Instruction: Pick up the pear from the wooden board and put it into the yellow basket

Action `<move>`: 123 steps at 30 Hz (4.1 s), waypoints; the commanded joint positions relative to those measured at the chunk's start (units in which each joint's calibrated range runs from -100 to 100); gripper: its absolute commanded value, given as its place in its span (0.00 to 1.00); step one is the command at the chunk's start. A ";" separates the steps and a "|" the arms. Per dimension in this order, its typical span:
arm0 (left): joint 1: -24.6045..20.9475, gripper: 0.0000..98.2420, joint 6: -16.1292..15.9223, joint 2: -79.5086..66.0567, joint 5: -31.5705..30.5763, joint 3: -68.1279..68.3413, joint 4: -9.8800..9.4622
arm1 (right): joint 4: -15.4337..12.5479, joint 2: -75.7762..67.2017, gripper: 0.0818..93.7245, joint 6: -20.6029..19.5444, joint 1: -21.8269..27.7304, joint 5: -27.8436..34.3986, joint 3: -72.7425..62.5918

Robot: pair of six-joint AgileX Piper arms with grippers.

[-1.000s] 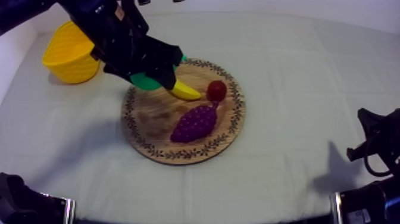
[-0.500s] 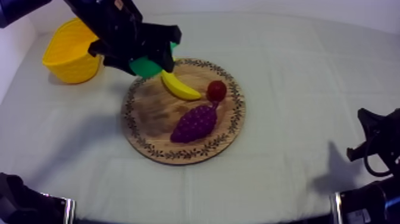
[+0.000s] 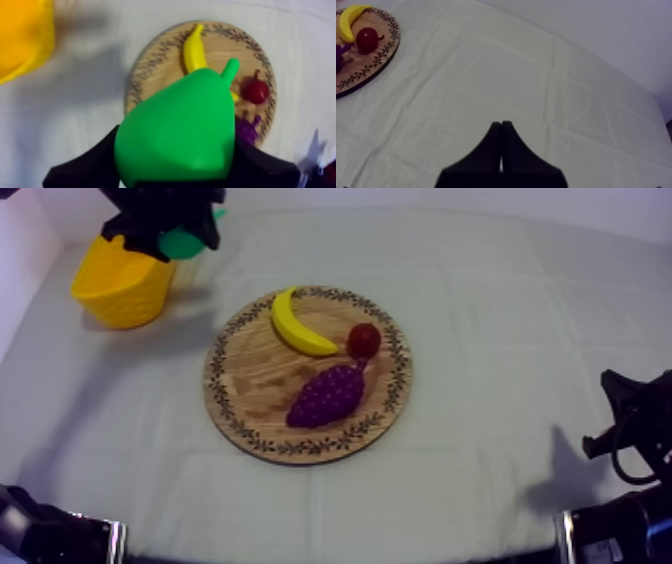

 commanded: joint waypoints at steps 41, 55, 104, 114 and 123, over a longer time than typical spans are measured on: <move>-19.14 0.50 -10.22 17.11 2.65 -19.23 -1.10 | 0.01 -0.03 0.00 -0.04 -0.09 0.02 -0.02; -19.41 0.50 -11.91 29.45 -1.69 -21.16 -0.31 | 0.01 -0.03 0.00 -0.04 -0.09 0.02 -0.02; -19.08 0.98 -13.10 20.69 -1.79 -14.60 -1.98 | 0.01 -0.03 0.00 -0.04 -0.09 0.02 -0.02; -18.69 0.98 -13.02 13.23 0.70 -13.64 -2.26 | 0.01 -0.03 0.00 -0.04 -0.09 0.02 -0.02; -18.53 0.98 -12.64 6.58 2.04 -11.37 -2.42 | 0.01 -0.03 0.00 -0.04 -0.09 0.02 -0.02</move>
